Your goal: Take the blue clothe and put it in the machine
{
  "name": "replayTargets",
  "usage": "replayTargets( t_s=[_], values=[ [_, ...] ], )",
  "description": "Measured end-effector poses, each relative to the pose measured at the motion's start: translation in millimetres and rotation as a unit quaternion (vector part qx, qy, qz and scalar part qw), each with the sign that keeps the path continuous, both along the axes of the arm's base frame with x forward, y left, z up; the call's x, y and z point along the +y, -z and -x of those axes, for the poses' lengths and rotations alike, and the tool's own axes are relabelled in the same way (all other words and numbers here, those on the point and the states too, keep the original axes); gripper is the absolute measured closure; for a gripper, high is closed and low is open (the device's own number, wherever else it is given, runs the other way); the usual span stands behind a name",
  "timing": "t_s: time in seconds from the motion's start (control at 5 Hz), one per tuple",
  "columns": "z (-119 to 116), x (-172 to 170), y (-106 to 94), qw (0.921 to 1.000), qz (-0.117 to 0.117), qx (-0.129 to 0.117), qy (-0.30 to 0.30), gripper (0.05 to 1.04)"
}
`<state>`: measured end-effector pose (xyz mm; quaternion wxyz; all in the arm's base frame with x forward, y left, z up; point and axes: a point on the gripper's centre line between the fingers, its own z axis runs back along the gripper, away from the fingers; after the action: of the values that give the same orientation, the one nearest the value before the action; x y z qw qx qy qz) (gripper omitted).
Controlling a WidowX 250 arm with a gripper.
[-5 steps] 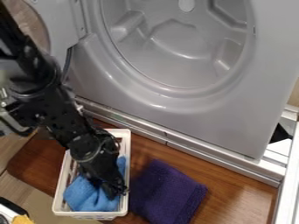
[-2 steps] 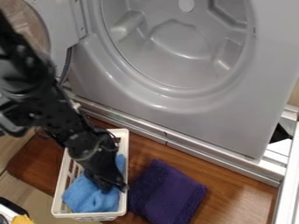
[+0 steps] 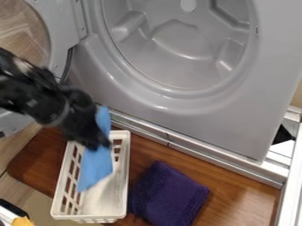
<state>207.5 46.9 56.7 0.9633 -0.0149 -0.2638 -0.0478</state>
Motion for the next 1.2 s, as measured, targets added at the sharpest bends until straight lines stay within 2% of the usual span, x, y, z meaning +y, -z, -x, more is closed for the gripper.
replayTargets(
  t_s=[0.2, 0.6, 0.8, 1.0, 1.2],
  values=[
    [-21.7, -2.2, -30.4, 0.9979, 0.006, -0.064, 0.001, 1.024],
    [-90.8, -19.2, -50.4, 0.9909, 0.033, -0.125, 0.036, 1.024],
    [-130.8, -24.8, -43.1, 0.9907, 0.032, -0.122, 0.050, 1.024],
    [-162.6, -34.5, -29.5, 0.9917, 0.030, -0.108, 0.064, 1.024],
    [-185.1, -42.2, -9.8, 0.9917, 0.037, -0.090, 0.084, 1.000]
  ],
)
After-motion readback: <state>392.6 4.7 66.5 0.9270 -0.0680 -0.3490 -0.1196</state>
